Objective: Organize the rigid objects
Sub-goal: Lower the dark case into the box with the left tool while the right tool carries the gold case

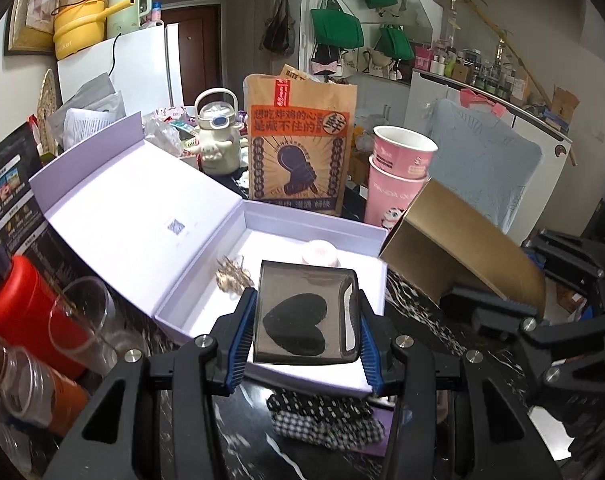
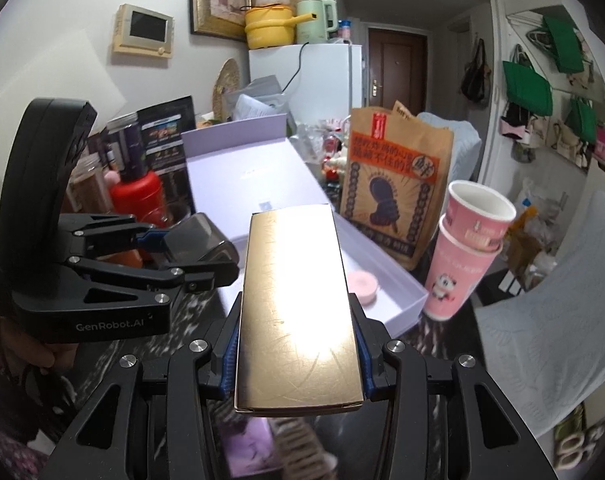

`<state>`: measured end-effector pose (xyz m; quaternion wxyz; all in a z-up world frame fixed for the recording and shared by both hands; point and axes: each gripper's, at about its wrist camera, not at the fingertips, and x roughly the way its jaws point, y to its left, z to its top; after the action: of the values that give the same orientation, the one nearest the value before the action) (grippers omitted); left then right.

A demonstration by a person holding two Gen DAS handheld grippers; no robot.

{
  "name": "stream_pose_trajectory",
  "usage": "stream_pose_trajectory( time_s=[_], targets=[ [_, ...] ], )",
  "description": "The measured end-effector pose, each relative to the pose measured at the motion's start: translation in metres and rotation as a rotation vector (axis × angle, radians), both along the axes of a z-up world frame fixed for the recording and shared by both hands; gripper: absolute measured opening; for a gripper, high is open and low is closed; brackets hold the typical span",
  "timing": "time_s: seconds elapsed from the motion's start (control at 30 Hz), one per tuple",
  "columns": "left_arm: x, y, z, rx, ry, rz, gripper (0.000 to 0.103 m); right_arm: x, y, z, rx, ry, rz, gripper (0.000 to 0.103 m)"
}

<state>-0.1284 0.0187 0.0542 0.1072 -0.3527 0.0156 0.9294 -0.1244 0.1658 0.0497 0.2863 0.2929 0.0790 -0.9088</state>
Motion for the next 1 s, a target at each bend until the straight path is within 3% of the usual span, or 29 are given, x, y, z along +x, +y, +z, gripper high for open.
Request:
stream_pose_trajectory(
  time_s=[0.4, 1.0],
  targets=[
    [-0.052, -0.014, -0.012, -0.015, -0.023, 0.038, 0.046, -0.058, -0.005, 0.004, 0.052, 0.028, -0.001, 0.044],
    [-0.119, -0.035, -0.037, -0.031, -0.080, 0.067, 0.046, -0.141, -0.022, -0.044, 0.078, -0.084, -0.011, 0.044]
  ],
)
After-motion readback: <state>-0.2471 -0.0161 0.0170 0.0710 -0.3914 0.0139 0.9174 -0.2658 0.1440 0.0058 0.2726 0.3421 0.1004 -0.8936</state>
